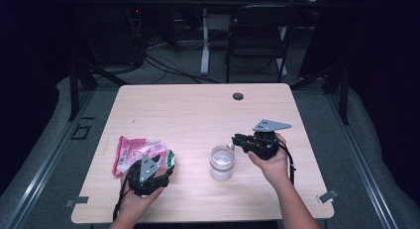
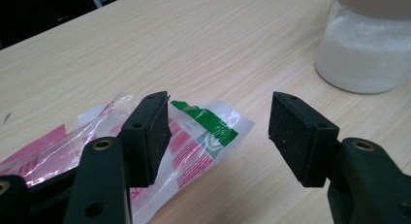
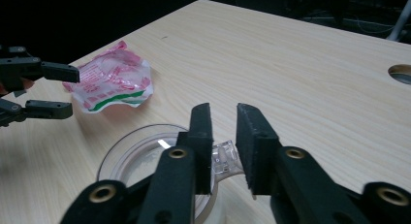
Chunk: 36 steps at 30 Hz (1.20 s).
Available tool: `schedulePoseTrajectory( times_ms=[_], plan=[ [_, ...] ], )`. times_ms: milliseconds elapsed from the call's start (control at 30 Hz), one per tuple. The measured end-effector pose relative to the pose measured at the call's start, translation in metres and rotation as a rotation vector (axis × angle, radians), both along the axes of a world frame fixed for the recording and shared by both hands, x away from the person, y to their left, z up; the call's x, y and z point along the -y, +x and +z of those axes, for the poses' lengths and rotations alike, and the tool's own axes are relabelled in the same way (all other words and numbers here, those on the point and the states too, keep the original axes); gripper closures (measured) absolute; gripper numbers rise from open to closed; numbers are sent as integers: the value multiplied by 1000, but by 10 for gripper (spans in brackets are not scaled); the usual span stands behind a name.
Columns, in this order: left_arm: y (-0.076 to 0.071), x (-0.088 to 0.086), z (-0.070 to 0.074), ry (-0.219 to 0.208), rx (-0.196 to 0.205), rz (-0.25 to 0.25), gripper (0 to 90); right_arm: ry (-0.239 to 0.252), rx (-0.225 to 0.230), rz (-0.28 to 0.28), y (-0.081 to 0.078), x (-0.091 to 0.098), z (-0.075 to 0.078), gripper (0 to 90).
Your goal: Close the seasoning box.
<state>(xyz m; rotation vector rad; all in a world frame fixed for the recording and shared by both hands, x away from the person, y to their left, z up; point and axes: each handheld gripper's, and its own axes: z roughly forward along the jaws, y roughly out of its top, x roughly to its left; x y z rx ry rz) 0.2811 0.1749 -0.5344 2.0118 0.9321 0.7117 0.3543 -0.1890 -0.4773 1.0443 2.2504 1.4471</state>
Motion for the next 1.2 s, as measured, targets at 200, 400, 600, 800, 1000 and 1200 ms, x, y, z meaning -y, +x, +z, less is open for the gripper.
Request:
schedulePoseTrajectory(
  times_ms=[200, 400, 600, 800, 1000, 1200],
  plan=[
    [0, -3, 2, -13, -1, 3, 399, 8, -1, -9, 0, -1, 1, 609],
    [-1, -6, 6, -37, 4, 3, 405, 7, 8, -28, 0, -4, 1, 521],
    [0, -8, 10, -58, -3, 4, 417, -22, 32, -21, -5, -9, 11, 474],
    [0, -11, 16, -55, 12, 10, 417, -24, 62, -19, -7, -15, 24, 457],
    [5, -18, 25, -40, 29, 25, 417, -38, 74, -66, -8, -8, 29, 435],
    [11, -31, 39, -42, 45, 42, 416, -41, 91, -119, -19, 16, 30, 433]
  ],
)
